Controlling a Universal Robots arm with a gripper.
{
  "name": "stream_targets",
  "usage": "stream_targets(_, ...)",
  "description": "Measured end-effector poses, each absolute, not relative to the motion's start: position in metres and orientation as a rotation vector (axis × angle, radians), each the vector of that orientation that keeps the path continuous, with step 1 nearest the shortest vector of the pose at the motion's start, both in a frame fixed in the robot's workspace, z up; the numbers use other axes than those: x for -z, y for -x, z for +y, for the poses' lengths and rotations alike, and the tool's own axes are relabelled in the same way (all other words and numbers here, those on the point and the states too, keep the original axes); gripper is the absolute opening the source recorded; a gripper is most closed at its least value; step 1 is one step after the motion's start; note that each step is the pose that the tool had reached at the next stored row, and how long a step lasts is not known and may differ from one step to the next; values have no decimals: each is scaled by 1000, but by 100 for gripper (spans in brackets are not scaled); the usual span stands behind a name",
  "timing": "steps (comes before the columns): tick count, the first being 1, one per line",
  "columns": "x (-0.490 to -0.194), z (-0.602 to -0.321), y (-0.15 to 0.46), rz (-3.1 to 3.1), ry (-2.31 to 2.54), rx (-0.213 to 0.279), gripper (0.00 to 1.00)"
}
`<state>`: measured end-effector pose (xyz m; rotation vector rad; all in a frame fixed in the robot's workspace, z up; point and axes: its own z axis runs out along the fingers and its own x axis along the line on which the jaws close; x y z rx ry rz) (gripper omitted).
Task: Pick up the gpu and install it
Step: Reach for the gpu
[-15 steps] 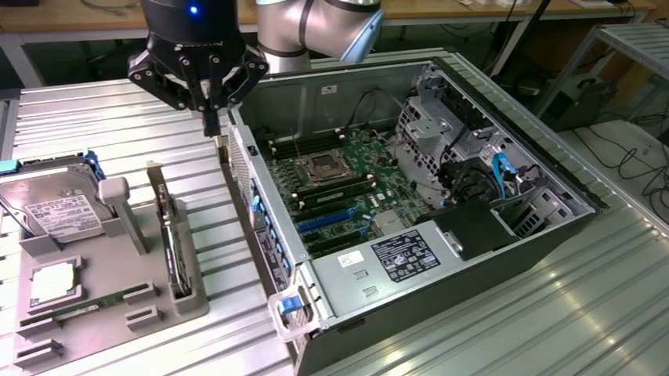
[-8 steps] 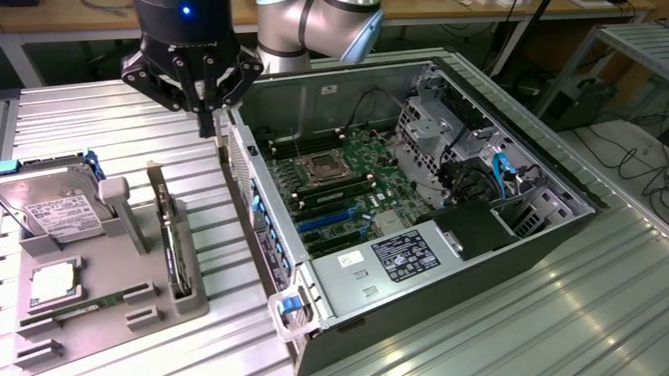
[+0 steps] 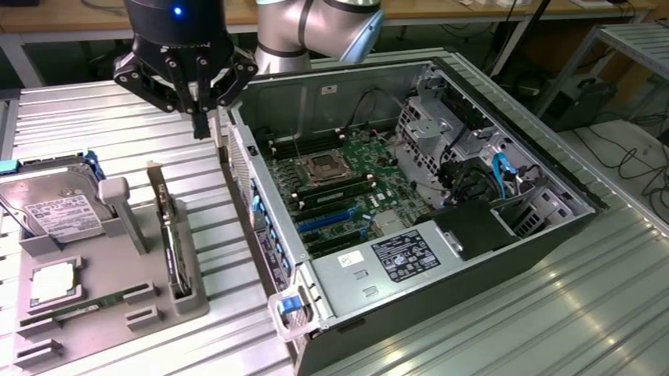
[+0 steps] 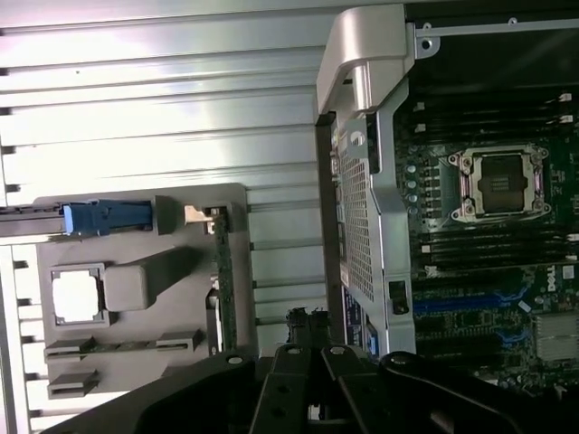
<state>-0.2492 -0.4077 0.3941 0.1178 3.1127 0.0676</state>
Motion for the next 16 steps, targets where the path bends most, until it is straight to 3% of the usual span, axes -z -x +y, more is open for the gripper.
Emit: stream_targets(16,-394,-409,265,3113,-118,-68,11)
